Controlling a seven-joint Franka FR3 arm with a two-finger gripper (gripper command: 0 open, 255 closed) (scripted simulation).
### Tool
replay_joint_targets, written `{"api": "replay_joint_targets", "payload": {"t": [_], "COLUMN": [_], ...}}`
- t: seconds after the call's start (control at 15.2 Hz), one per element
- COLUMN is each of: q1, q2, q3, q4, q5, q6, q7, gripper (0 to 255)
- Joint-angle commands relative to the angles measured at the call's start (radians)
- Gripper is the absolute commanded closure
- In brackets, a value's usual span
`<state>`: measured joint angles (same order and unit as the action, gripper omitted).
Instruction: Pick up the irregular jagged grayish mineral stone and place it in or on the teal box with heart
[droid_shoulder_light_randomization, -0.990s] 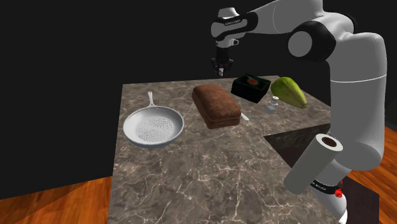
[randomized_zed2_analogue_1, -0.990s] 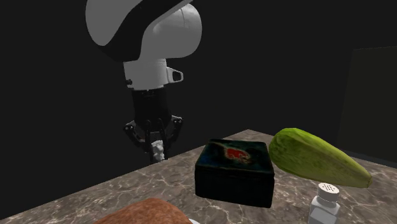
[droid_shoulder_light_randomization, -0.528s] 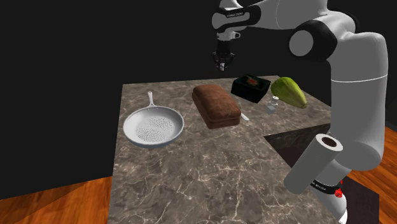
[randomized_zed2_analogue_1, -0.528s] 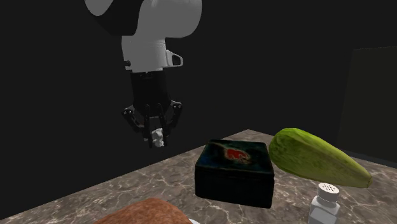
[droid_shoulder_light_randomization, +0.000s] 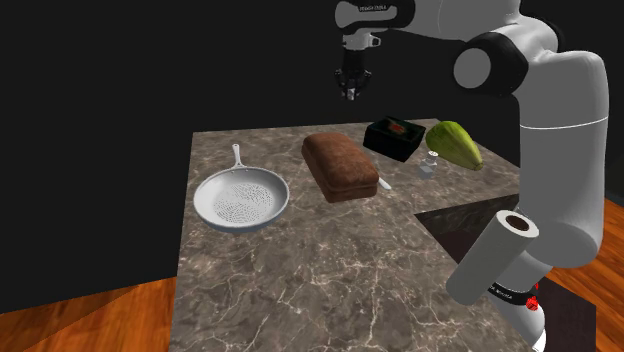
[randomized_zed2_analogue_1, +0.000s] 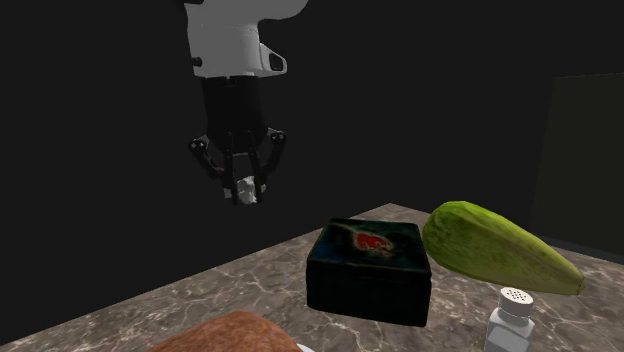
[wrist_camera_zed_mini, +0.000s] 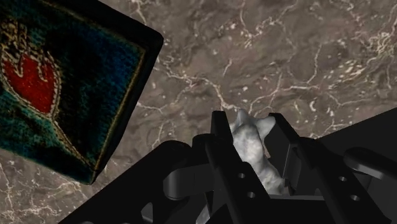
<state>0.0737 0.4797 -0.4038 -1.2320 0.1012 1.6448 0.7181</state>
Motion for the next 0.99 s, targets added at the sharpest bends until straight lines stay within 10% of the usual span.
{"api": "replay_joint_targets", "payload": {"t": [0.0, 0.4, 0.92], "q1": [-0.005, -0.024, -0.009], "q2": [0.003, 0.029, -0.267], "q3": [-0.001, 0.0, -0.055], "q4": [0.033, 0.155, -0.261], "q5": [0.001, 0.01, -0.092], "q6": [-0.03, -0.125, 0.014], "q7": [-0.002, -0.006, -0.086], "gripper": [255, 255, 255]}}
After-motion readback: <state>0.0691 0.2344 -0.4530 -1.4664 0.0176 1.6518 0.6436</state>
